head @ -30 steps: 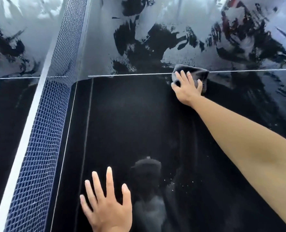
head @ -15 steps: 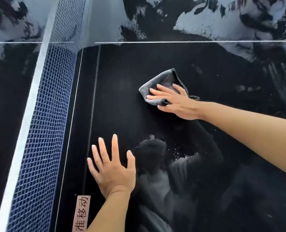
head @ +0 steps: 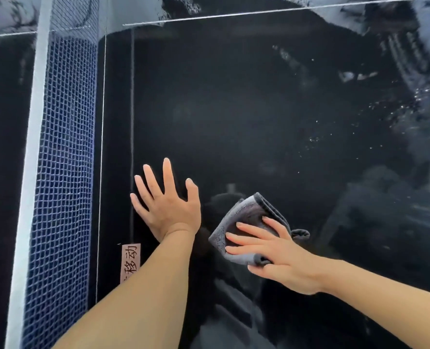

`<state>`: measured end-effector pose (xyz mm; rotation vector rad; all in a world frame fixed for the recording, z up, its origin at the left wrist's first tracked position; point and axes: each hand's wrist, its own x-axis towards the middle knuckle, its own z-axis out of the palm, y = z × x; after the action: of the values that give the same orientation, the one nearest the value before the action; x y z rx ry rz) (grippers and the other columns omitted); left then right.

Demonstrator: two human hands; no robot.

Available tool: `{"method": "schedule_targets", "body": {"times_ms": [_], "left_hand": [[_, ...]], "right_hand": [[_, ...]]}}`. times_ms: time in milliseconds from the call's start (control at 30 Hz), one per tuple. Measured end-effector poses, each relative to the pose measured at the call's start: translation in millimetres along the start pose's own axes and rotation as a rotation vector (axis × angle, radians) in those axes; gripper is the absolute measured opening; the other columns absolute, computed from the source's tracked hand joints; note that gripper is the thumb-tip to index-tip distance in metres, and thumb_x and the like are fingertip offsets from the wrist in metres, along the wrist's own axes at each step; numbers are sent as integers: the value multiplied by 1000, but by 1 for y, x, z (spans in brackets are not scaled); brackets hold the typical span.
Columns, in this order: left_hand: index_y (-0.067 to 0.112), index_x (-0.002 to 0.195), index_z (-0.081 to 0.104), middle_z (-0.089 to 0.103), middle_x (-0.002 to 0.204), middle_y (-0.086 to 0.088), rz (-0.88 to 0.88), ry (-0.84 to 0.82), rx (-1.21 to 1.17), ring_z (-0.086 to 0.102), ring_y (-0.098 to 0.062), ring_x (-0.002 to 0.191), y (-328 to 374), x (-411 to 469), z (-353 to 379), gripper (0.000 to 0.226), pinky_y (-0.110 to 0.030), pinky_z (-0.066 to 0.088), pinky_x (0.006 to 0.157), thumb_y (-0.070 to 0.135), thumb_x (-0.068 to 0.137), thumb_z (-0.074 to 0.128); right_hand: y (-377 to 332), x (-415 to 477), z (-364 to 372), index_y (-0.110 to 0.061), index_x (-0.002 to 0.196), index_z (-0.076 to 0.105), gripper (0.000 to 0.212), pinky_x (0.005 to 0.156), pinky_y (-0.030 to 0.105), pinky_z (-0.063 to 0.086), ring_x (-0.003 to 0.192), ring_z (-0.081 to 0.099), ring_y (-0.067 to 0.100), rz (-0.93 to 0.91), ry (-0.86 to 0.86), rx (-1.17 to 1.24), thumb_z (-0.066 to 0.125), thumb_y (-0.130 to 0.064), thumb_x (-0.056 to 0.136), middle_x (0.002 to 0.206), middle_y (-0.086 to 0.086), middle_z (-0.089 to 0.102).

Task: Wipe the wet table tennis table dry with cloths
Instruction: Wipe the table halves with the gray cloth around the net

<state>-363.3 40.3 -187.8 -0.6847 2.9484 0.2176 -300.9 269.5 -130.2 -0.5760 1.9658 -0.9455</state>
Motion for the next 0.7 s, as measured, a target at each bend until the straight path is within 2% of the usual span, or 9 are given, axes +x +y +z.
{"method": "schedule_targets", "body": {"times_ms": [200, 333, 400, 467, 500, 533, 567, 633, 700], "left_hand": [[41, 159, 10, 7, 169, -3, 12, -11, -38, 1, -27, 156, 1, -2, -2, 66, -55, 4, 124, 60, 96, 21], [40, 159, 8, 3, 170, -4, 30, -29, -47, -1, -29, 156, -2, -1, -5, 66, -56, 1, 123, 60, 97, 19], [39, 160, 8, 2, 170, -5, 48, -47, -75, -2, -30, 155, -4, 0, -5, 67, -56, 0, 123, 60, 97, 19], [39, 160, 9, 0, 170, -5, 60, -87, -98, -4, -30, 155, -5, 0, -9, 67, -56, -2, 123, 60, 97, 21], [39, 160, 9, -2, 170, -5, 74, -113, -99, -6, -31, 155, -7, 0, -11, 68, -57, -3, 123, 60, 96, 24], [39, 160, 8, -4, 170, -6, 105, -148, -96, -8, -31, 155, -12, -1, -15, 70, -57, -5, 122, 60, 96, 27], [40, 160, 7, -6, 169, -6, 157, -190, -94, -11, -31, 155, -18, -3, -18, 71, -57, -7, 122, 60, 96, 31], [39, 159, 9, -6, 170, -3, 298, -264, -113, -12, -27, 155, -33, -9, -25, 72, -55, -8, 123, 55, 96, 40], [36, 159, 17, -1, 170, -3, 367, -316, -152, -8, -26, 155, -50, -22, -34, 70, -51, -5, 124, 47, 97, 46]], "right_hand": [[-7, -45, 74, -50, 146, 37, 47, 120, 40, -17, 146, -9, -13, 63, 27, 70, 44, -30, 104, 154, -41, 16], [-18, -67, 121, -44, 140, 50, 42, 118, 33, -17, 147, 1, -11, 145, 62, 353, 47, -23, 104, 152, -37, 30], [-28, -79, 145, -47, 136, 54, 38, 118, 32, -12, 148, 1, -9, 195, 63, 437, 45, -34, 101, 152, -35, 33], [-40, -89, 157, -40, 133, 60, 38, 120, 28, 1, 147, 11, -4, 327, 61, 531, 46, -42, 98, 151, -25, 42], [-45, -93, 158, -26, 129, 66, 39, 121, 28, 15, 145, 27, 2, 410, 55, 615, 50, -42, 97, 147, -12, 52], [-49, -98, 158, -12, 122, 67, 44, 119, 34, 29, 138, 45, 13, 491, 72, 716, 54, -43, 94, 138, 5, 60], [-55, -105, 157, -6, 117, 68, 46, 115, 39, 38, 125, 59, 18, 583, 126, 826, 57, -43, 91, 127, 13, 67], [-65, -119, 149, -5, 111, 69, 36, 108, 41, 46, 108, 68, 22, 706, 283, 1127, 59, -36, 96, 114, 13, 73], [-75, -137, 138, -3, 111, 69, 36, 105, 43, 48, 108, 68, 28, 652, 445, 1378, 49, -31, 102, 115, 15, 72]]}}
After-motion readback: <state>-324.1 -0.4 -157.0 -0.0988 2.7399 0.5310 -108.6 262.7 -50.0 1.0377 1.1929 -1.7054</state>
